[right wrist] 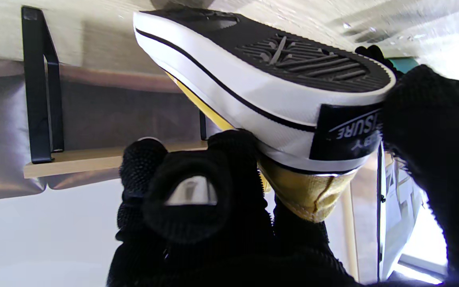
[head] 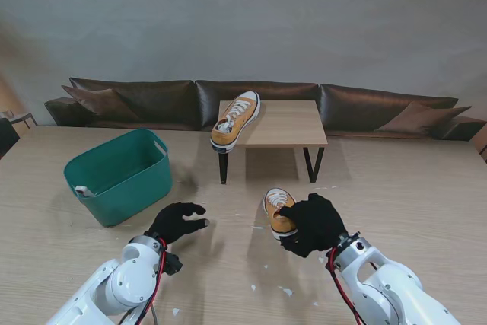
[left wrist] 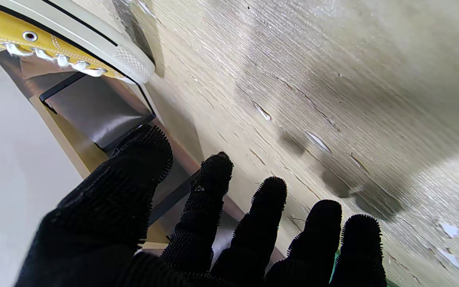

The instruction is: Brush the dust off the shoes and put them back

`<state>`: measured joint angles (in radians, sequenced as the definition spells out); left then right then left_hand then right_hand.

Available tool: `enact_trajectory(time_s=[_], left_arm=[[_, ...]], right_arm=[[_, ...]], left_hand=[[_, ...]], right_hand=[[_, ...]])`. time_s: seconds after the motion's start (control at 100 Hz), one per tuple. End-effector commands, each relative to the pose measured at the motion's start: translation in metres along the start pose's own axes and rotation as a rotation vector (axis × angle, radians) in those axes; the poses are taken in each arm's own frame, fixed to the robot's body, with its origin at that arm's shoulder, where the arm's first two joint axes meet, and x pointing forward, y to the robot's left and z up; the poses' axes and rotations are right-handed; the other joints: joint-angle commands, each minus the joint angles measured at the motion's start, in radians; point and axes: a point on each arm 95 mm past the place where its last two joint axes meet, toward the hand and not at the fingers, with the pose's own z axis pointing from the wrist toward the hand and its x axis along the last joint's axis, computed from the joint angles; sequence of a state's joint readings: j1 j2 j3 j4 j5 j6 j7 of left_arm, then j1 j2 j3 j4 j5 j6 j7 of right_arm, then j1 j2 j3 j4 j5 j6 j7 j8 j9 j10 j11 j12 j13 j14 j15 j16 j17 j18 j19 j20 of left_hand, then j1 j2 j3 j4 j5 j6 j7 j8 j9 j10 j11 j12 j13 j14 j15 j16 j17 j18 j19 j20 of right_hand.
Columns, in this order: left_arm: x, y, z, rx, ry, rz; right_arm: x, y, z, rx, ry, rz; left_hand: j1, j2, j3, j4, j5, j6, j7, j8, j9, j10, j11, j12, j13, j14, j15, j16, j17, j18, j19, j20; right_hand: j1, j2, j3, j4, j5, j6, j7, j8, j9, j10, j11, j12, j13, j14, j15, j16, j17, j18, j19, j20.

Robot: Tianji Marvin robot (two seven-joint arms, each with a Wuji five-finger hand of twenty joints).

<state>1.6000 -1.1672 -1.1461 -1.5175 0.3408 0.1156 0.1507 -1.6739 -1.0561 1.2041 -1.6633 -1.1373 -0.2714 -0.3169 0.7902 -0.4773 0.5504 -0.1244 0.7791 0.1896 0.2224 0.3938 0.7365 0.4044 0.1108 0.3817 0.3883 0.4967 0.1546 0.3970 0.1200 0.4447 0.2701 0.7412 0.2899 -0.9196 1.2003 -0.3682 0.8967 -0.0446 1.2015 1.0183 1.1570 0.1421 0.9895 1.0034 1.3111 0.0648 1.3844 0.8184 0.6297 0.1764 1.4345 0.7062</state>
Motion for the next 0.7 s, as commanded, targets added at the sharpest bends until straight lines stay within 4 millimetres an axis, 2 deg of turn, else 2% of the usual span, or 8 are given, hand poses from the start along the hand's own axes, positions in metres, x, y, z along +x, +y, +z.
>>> enact_trajectory(time_s=[0.0, 0.3, 0.69], left_arm=[[0.001, 0.001, 0.000, -0.017, 0.000, -0.002], [0.001, 0.001, -0.001, -0.010, -0.008, 0.000], [0.000, 0.001, 0.000, -0.012, -0.018, 0.004]], right_arm=[[0.005, 0.012, 0.005, -0.028, 0.013, 0.005], [0.007, 0.043, 0.008, -0.083, 0.014, 0.075], [0.008, 0.094, 0.019, -0.158, -0.007, 0.106]], left_hand=[[0.016, 0.023, 0.004, 0.041, 0.011, 0.000, -0.008, 0.006, -0.010, 0.002, 0.004, 0.004, 0.003, -0.006, 0.002, 0.015, -0.007, -0.029, -0.029, 0.019], [0.017, 0.022, 0.006, 0.040, 0.012, 0.001, -0.008, 0.006, -0.011, 0.002, 0.003, 0.003, 0.001, -0.007, 0.001, 0.014, -0.008, -0.030, -0.029, 0.019], [0.018, 0.022, 0.007, 0.040, 0.007, 0.000, -0.010, 0.004, -0.022, -0.003, -0.001, -0.002, -0.004, -0.008, -0.002, 0.013, -0.010, -0.033, -0.030, 0.018]], right_hand=[[0.173, 0.071, 0.130, 0.076, 0.141, 0.087, 0.302, 0.110, 0.057, -0.201, 0.033, 0.005, 0.007, -0.124, -0.004, 0.011, 0.236, -0.020, 0.018, 0.009], [0.179, 0.066, 0.130, 0.075, 0.140, 0.094, 0.300, 0.111, 0.058, -0.195, 0.029, 0.010, 0.007, -0.116, -0.007, 0.014, 0.238, -0.015, 0.008, 0.015], [0.182, 0.064, 0.128, 0.076, 0.143, 0.099, 0.296, 0.111, 0.059, -0.188, 0.026, 0.012, 0.007, -0.111, -0.008, 0.015, 0.235, -0.005, 0.002, 0.022]])
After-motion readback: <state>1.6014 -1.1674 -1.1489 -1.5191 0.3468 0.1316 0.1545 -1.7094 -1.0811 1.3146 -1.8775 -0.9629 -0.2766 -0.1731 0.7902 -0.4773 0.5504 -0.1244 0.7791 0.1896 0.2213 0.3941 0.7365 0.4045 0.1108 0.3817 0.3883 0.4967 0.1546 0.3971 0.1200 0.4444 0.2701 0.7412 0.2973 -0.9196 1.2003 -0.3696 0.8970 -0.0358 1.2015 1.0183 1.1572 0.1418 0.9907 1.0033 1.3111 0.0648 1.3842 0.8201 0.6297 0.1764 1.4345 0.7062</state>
